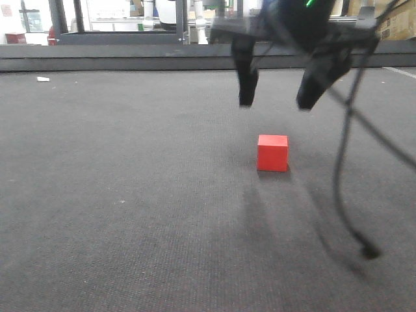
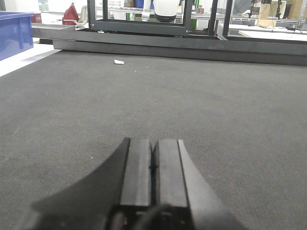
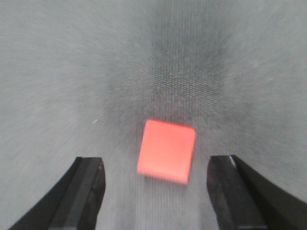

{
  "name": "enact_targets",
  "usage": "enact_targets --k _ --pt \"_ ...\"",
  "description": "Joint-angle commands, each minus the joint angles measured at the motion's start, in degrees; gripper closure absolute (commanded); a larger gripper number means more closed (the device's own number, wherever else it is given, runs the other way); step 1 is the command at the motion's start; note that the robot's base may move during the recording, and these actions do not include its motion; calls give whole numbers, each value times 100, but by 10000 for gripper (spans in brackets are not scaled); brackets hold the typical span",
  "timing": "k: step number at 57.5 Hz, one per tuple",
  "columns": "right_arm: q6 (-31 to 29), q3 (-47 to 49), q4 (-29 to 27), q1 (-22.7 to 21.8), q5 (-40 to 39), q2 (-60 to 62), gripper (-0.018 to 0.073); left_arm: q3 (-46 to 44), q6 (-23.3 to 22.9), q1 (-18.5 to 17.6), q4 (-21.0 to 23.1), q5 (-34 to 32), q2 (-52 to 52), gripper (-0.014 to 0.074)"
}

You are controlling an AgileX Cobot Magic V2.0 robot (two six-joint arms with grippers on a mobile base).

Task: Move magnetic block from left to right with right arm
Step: 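Lower the right gripper around the red cube and close it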

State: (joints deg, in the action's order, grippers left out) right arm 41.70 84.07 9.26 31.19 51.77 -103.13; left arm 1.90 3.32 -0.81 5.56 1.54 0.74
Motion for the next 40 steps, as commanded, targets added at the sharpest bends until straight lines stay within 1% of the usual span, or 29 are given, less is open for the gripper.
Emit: enact_targets --k 1,11,20,25,29,31,32,34,36,40 --pt "193 343 170 -10 -5 -25 8 48 -34 12 27 -482 69 722" --pt "463 355 181 -84 0 -306 8 48 -34 12 27 -482 69 722" --pt "473 369 255 -121 -47 -487 8 48 -34 12 27 -482 69 722" --pt "473 389 255 -121 -48 -566 28 48 -34 12 27 -482 69 722" --pt "473 391 271 -121 -48 -586 87 48 -34 12 27 -482 69 722" --pt "473 397 284 -121 -48 -586 136 48 -34 12 27 -482 69 722" --pt "473 402 295 -121 -48 -586 183 48 -34 12 27 -482 69 722" --pt "467 410 312 -121 -48 -586 233 48 -34 12 27 -482 69 722" --pt "460 464 323 -126 -22 -586 320 48 -34 12 27 -482 69 722" --pt "425 564 364 -125 20 -580 404 48 -34 12 27 -482 69 722"
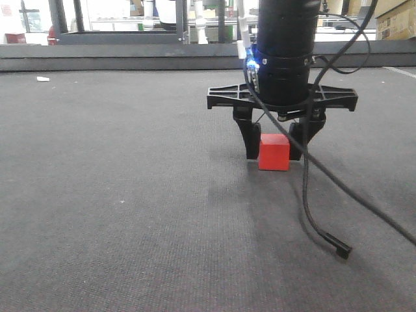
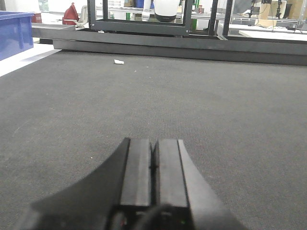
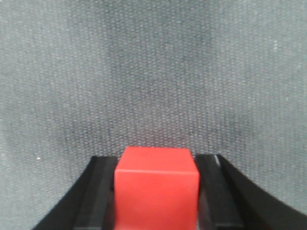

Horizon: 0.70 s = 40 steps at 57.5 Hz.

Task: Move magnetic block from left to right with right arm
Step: 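Lower the right gripper around the red cube and close it, then lift the red cube with the right gripper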

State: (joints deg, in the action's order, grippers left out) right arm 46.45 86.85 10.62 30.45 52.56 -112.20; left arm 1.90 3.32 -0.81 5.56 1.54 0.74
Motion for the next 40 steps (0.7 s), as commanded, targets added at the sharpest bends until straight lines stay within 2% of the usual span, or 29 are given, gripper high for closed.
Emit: enact_targets --k 1,4,12,26,40 --pt "-48 309 235 -51 -58 333 416 48 -34 12 27 -482 69 722" --pt "-54 389 247 -51 -49 353 441 48 -34 12 27 -482 69 722" --pt "-290 380 247 -115 -185 608 440 48 -34 12 27 -482 69 722" --pt "-1783 -91 225 -420 -286 1493 440 48 -34 12 27 -482 69 722" --pt "-2755 -1481 -167 -1068 -567 2841 440 48 -34 12 27 -482 69 722"
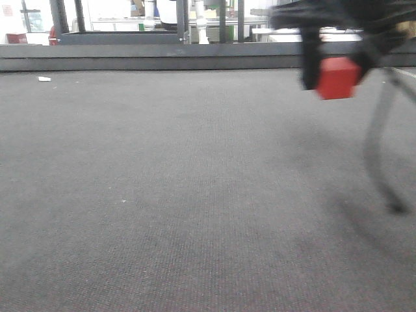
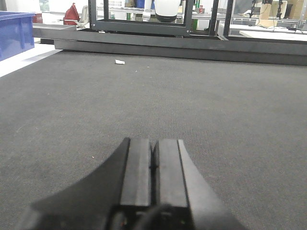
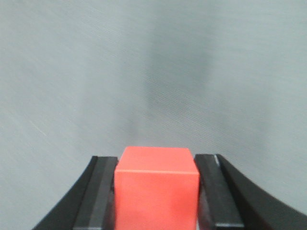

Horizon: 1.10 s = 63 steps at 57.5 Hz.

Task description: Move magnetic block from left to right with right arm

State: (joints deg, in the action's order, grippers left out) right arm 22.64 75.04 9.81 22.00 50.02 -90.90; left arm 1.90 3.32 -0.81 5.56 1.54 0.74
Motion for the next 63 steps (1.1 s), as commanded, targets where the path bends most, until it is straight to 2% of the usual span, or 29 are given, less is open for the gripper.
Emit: enact_targets --k 1,7,16,40,49,63 --pt "-458 -398 -149 -265 -357 801 440 48 -34 12 27 -482 69 722" --pt "-862 -1135 -387 -550 -587 1508 440 48 -34 12 27 -482 69 722" --pt "-1282 -2294 -456 -757 -941 2538 440 48 -34 12 27 -482 69 722" --pt "-1333 -4500 -445 -757 -2209 5510 440 48 -34 12 27 -482 69 722" --pt "-1333 -4852 -366 -757 -2360 6601 440 48 -34 12 27 -482 69 722" --pt "-1333 -4869 157 -757 -2561 7891 440 48 -34 12 27 -482 69 722"
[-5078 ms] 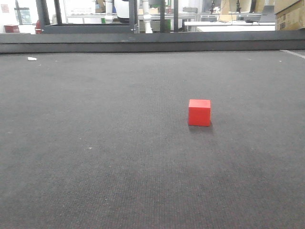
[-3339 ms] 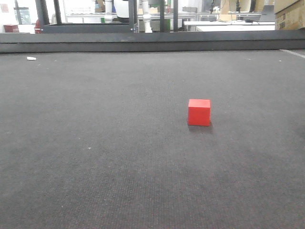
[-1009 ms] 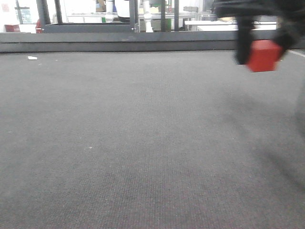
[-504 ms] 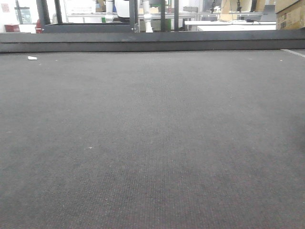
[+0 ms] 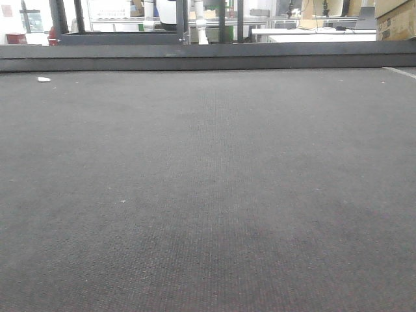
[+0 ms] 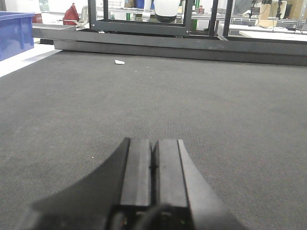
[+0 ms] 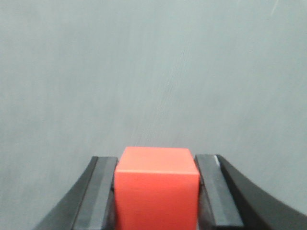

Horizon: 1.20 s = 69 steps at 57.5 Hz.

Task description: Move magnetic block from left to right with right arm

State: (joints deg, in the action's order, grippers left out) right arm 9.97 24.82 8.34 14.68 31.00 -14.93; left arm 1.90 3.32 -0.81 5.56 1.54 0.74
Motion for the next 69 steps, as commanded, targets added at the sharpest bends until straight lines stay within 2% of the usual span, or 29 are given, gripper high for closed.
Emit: enact_targets --k 1,11,69 --pt "-66 153 341 -25 -679 357 440 48 -34 12 27 -482 69 722" --pt "-66 153 652 -25 -1071 883 440 48 -34 12 27 -482 69 722" --pt "-66 153 652 -25 -1108 908 440 48 -34 12 27 -482 69 722"
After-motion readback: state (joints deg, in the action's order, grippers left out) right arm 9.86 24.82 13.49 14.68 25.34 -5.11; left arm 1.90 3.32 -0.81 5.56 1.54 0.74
